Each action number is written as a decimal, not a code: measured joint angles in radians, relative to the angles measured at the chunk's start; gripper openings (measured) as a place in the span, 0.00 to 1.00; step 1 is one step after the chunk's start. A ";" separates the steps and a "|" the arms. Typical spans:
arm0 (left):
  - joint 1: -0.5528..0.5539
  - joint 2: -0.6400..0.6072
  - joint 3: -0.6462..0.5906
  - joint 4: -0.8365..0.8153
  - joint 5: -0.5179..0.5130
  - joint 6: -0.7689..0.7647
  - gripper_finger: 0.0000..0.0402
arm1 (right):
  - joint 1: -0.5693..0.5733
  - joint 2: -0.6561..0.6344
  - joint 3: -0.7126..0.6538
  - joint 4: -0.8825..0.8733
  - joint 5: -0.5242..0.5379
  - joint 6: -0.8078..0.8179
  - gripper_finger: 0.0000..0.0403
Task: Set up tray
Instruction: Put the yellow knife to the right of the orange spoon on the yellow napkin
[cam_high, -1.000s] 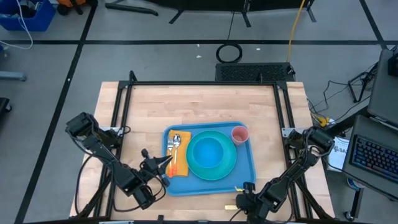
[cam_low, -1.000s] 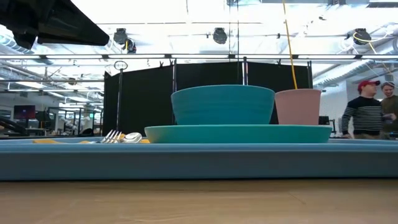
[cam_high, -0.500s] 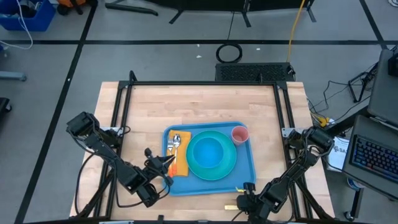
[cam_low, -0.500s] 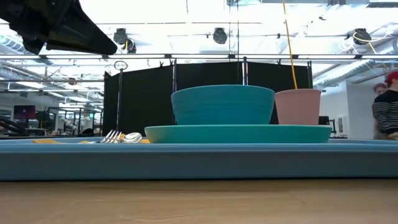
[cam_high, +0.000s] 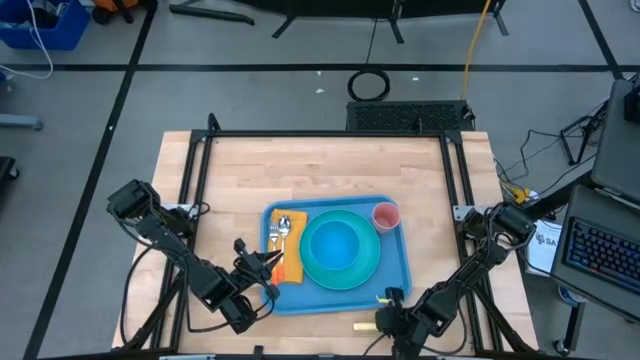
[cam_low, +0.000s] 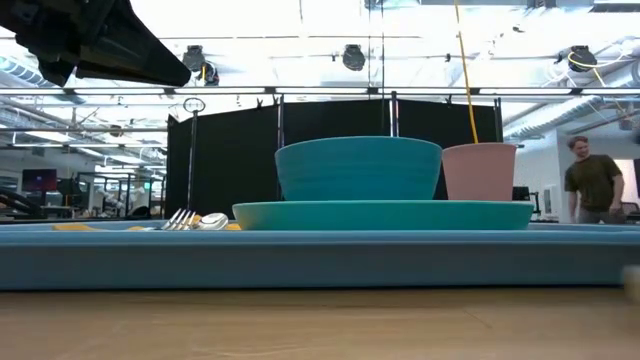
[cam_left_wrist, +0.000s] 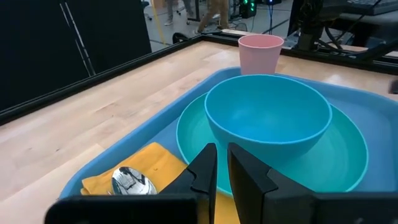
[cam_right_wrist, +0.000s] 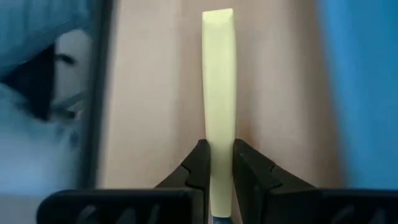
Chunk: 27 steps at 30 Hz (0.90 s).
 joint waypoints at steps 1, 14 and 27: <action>0.000 0.000 0.000 0.000 0.001 -0.003 0.11 | -0.005 -0.006 0.000 -0.006 0.014 -0.008 0.09; 0.003 0.000 0.000 0.048 0.036 -0.002 0.11 | -0.026 -0.022 0.020 -0.007 0.019 -0.078 0.08; 0.013 0.000 0.000 0.231 0.124 0.152 0.11 | -0.051 -0.025 0.154 -0.167 0.149 -0.209 0.08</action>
